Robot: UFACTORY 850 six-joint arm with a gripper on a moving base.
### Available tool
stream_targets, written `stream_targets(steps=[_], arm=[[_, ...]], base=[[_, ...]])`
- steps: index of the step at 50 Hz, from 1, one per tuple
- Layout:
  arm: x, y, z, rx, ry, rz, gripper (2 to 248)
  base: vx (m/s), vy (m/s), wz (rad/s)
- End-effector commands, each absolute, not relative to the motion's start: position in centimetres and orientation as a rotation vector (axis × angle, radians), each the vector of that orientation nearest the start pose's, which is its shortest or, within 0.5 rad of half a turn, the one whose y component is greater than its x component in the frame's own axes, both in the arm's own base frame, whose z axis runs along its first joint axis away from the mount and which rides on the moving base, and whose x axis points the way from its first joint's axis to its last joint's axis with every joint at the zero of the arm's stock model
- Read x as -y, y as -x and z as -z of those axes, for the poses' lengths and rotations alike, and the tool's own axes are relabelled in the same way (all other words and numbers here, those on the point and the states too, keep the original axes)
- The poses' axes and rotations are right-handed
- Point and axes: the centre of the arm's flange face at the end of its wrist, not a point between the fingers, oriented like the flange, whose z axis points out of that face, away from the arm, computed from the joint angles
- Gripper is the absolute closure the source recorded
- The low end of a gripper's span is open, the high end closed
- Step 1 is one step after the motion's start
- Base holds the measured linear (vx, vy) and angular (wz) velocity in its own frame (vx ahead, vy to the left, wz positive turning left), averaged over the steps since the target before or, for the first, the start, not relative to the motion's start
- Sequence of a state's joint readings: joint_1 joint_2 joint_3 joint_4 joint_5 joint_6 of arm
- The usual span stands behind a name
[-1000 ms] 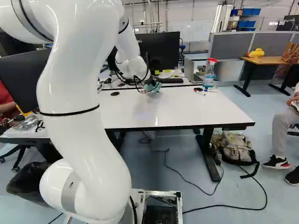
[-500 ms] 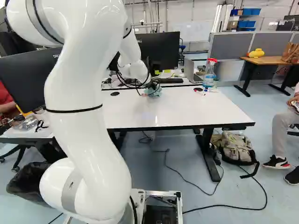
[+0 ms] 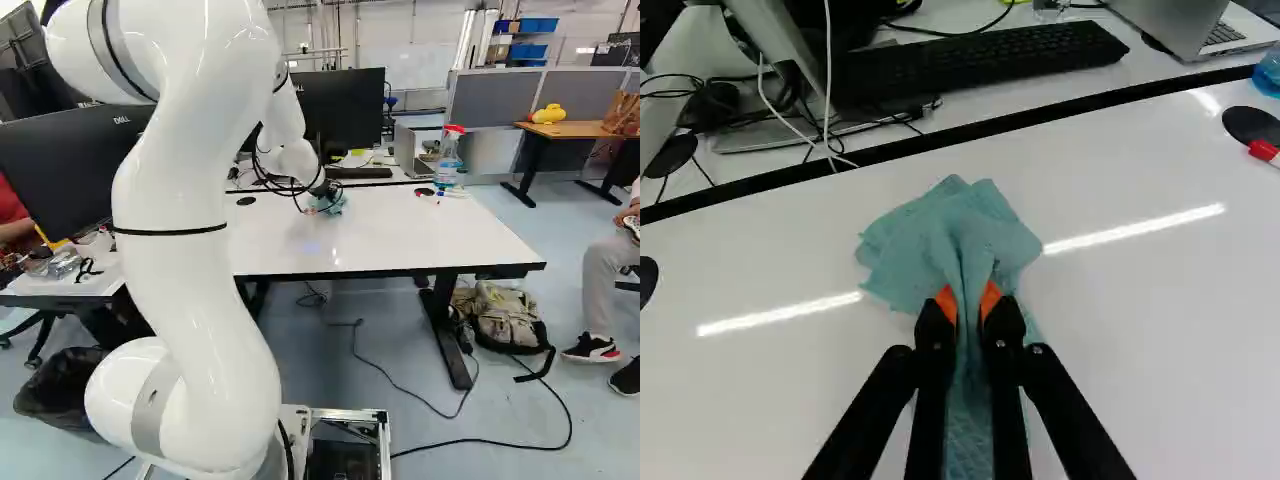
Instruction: Clean the table with the green towel
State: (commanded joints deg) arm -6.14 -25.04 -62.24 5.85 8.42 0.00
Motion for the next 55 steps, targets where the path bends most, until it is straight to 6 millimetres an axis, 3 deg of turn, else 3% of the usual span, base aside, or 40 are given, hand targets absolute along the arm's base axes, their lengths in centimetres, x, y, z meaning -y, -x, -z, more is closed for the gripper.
stream_targets(steps=[6,55], arm=[[6.64,-60.45,-39.81,-0.312,2.901,1.206,205],[7.23,-60.86,-39.49,-0.326,2.920,1.154,205]], base=[[0.000,0.000,0.000],[0.000,0.000,0.000]])
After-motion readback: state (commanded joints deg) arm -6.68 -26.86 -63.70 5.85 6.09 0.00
